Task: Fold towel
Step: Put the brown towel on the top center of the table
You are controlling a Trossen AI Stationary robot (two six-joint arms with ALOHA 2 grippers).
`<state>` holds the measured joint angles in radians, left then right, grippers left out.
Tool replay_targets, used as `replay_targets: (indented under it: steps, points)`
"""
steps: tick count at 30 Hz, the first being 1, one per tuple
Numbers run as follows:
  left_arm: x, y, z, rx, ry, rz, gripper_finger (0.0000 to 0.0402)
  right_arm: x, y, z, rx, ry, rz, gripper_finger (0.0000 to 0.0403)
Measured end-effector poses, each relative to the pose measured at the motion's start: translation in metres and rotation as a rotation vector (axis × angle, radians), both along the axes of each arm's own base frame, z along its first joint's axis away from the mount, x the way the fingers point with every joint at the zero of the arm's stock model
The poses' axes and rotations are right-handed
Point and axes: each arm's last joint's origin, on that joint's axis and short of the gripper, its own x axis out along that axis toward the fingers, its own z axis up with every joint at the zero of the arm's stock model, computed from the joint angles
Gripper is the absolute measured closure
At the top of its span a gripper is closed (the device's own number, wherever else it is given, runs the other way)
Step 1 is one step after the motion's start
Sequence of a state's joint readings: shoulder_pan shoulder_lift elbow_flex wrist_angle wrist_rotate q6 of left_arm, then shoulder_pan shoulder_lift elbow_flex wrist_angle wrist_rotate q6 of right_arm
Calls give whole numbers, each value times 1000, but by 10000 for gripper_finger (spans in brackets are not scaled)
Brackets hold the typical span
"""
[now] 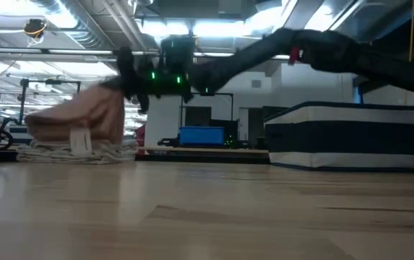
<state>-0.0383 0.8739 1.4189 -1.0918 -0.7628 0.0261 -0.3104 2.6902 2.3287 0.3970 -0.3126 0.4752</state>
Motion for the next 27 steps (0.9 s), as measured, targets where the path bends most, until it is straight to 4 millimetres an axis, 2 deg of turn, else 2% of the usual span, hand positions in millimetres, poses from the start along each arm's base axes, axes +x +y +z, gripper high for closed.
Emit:
replay_targets:
  steps: [4, 7, 9, 15, 17, 19, 22, 25, 27]
  points:
    - [2, 0, -1, 0, 6, 0, 215, -1, -15, -30, 137, 63, -18, 390]
    - [2, 0, -1, -1, 7, 1, 215, -1, -18, -35, 144, 56, -20, 389]
    - [2, 0, -1, -1, 12, 1, 215, 0, -14, -32, 65, 30, -7, 389]
    - [2, 0, -1, -2, 11, 1, 215, 5, 3, -22, -357, -69, -27, 389]
    - [2, 0, -1, -7, 6, 4, 215, 6, 4, -22, -385, -46, -105, 389]
    - [2, 0, -1, -15, -2, 9, 215, 5, -2, -32, -309, 4, -194, 389]
    - [2, 0, -1, -18, -5, 11, 215, 2, -17, -51, -102, 57, -232, 389]
    - [2, 0, -1, -19, -7, 11, 215, -1, -25, -62, -6, 95, -242, 388]
    - [2, 0, -1, -24, -12, 14, 215, -1, -27, -62, 41, 88, -251, 386]
